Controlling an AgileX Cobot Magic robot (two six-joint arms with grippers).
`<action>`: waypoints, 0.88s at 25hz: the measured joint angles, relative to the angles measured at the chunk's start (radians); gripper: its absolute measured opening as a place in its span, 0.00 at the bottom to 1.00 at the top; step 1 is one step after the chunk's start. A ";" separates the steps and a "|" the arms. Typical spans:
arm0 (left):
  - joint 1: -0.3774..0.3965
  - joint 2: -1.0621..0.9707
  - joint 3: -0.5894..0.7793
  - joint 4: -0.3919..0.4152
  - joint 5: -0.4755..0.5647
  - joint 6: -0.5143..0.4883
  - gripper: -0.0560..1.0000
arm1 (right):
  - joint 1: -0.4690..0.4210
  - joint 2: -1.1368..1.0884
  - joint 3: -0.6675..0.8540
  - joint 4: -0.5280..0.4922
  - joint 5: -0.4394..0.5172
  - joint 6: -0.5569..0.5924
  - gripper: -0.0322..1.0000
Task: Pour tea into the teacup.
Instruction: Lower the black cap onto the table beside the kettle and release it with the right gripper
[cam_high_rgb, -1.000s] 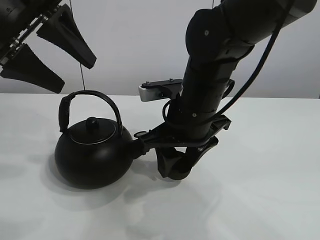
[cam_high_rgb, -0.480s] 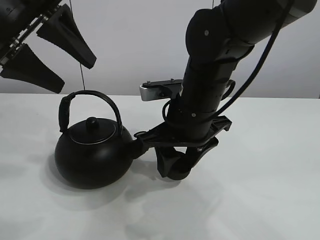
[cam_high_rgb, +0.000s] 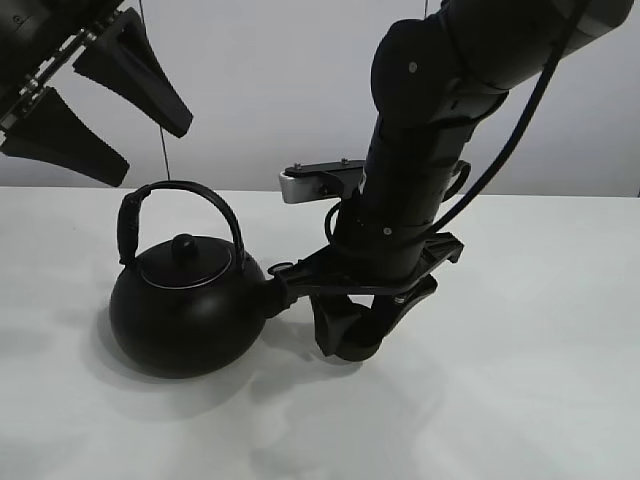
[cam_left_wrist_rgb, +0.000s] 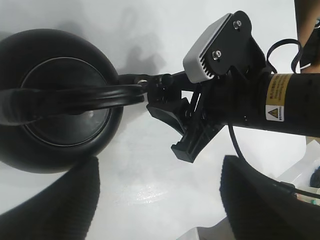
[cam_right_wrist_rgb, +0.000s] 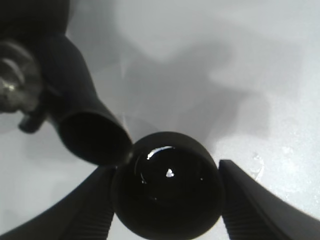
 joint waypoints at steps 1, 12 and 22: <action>0.000 0.000 0.000 0.000 0.000 0.000 0.52 | 0.000 0.000 0.000 0.000 0.000 0.000 0.42; 0.000 0.000 0.000 0.000 0.000 0.000 0.52 | 0.000 0.000 0.000 0.000 0.000 0.000 0.42; 0.000 0.000 0.000 0.000 0.000 0.000 0.52 | 0.000 0.014 0.000 -0.001 -0.005 0.000 0.42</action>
